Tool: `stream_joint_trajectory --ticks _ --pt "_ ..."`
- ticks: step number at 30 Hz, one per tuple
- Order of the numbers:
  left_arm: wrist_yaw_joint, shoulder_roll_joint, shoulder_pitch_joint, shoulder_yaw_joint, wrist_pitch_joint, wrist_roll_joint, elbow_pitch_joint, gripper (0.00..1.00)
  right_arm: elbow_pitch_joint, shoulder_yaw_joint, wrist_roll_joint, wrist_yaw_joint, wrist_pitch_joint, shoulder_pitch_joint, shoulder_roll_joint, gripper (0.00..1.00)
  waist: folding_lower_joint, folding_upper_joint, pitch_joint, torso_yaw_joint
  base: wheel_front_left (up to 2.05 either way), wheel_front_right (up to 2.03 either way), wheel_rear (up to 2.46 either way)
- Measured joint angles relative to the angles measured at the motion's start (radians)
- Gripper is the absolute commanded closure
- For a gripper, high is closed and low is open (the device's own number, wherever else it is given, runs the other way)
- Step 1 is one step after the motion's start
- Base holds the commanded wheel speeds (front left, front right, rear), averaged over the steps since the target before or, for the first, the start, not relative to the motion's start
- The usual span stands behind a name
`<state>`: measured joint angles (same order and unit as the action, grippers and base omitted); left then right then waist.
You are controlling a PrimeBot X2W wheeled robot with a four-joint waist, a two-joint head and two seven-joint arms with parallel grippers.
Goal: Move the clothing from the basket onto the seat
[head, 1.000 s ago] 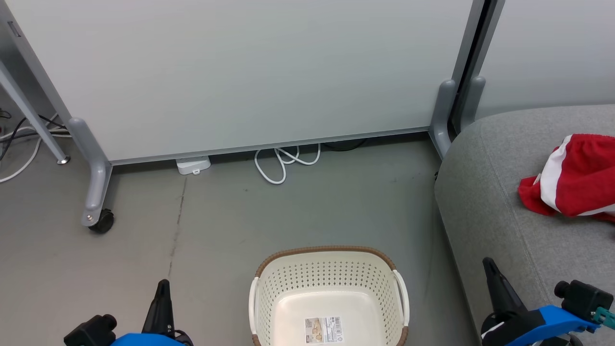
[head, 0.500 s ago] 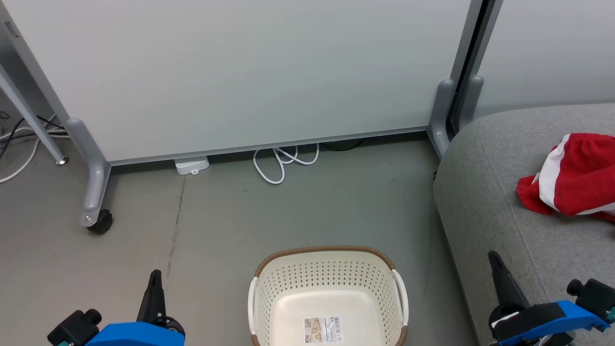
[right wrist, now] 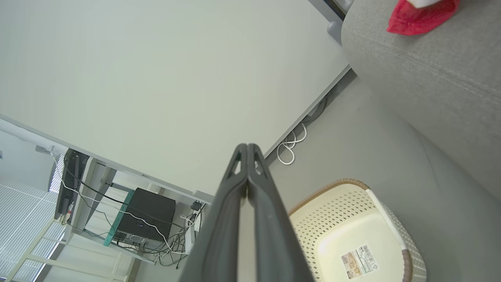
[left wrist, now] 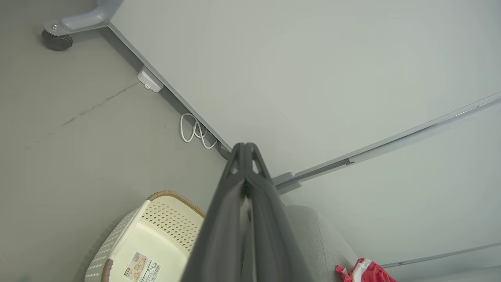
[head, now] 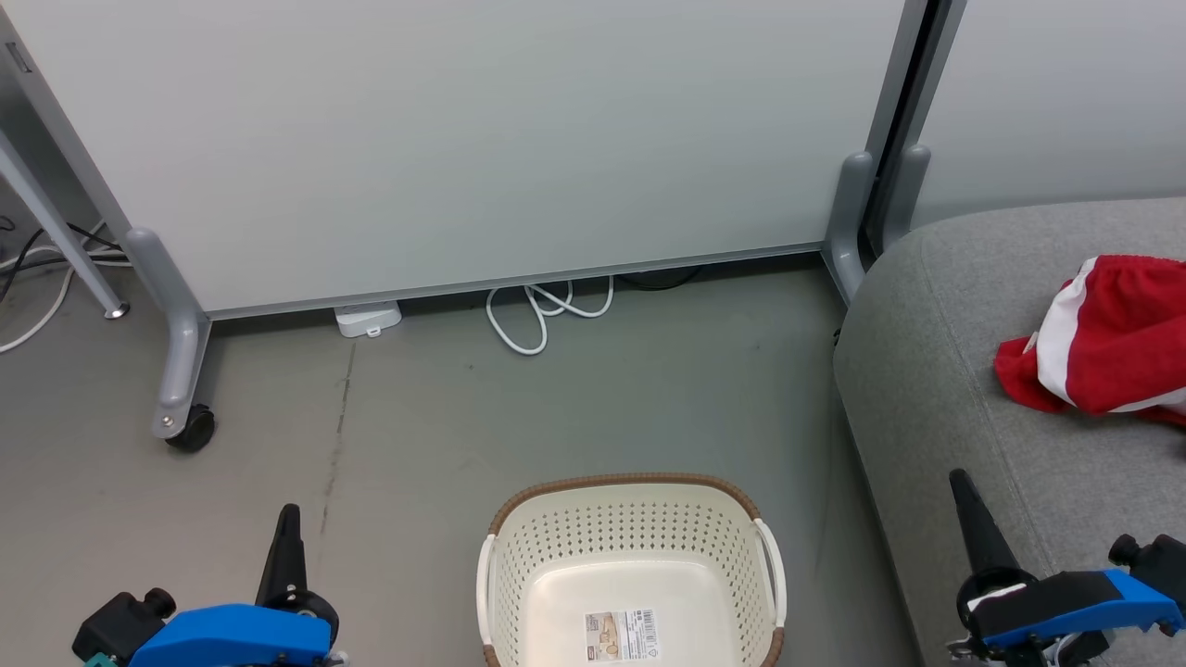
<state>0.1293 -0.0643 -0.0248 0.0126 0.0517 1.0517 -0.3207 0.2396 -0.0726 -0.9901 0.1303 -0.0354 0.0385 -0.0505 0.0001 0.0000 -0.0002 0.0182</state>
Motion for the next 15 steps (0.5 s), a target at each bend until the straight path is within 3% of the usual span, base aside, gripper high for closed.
stream_joint_trajectory --ticks 15 --pt "0.0 0.004 -0.02 0.024 -0.043 0.145 0.019 1.0 0.001 -0.011 -0.16 0.0 -0.021 0.017 0.0 1.0 0.0 0.0 0.001 -0.004 0.0 0.0 0.0"
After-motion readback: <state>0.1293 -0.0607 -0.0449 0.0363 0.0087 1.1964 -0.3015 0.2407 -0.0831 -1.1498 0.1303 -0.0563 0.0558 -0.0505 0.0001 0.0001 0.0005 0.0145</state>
